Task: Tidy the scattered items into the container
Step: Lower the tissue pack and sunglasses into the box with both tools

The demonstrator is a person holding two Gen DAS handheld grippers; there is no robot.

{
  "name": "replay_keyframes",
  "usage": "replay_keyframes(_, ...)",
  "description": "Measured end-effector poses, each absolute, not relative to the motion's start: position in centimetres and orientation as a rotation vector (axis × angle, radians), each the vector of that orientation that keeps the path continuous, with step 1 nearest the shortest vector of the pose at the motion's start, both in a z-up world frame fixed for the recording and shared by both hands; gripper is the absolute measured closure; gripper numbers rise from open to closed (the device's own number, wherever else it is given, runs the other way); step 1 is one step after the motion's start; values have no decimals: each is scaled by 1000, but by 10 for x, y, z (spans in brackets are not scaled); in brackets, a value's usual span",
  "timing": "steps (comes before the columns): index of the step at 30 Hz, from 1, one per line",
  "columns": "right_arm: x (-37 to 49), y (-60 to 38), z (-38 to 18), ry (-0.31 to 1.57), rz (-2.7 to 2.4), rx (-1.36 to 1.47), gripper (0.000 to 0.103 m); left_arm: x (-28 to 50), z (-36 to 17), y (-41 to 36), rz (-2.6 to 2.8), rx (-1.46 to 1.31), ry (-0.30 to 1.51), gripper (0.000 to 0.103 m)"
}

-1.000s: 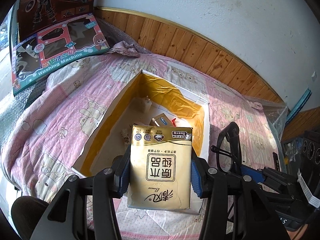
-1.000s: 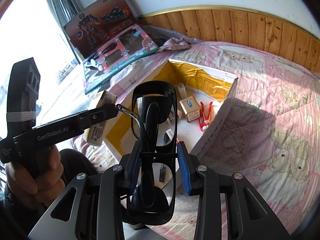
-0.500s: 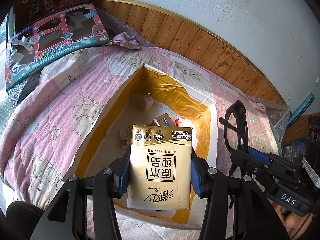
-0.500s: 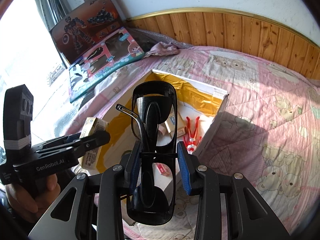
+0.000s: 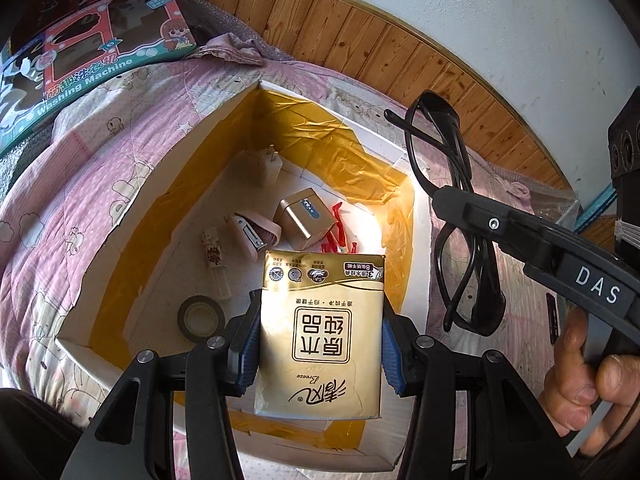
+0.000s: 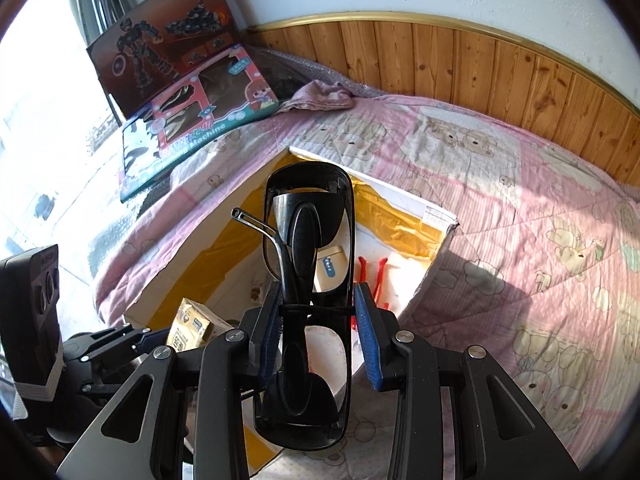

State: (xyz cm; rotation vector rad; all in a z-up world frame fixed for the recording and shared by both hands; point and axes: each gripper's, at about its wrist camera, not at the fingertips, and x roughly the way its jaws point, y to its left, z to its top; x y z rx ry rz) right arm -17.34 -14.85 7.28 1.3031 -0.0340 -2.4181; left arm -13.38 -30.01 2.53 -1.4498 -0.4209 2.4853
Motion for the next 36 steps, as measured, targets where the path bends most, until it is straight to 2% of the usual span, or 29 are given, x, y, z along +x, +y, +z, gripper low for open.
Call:
replay_keyframes(8,-175,-159,41,-50,-2349,1363,66,-171,34,-336,2573,-1439,-418,52)
replay_keyframes(18,-181,-166,25,12,-2277,1391,66,-229,28,-327,2559,-1453,-293,52)
replay_keyframes(25,-189,-167,7,-121,-2177,1451,66,-259,6,-320,2514,-1511,-233,52)
replay_keyframes(36,-191,-178,-2,-80,-2243,1518,65,-283,-18,-300,2506,-1540,20,52)
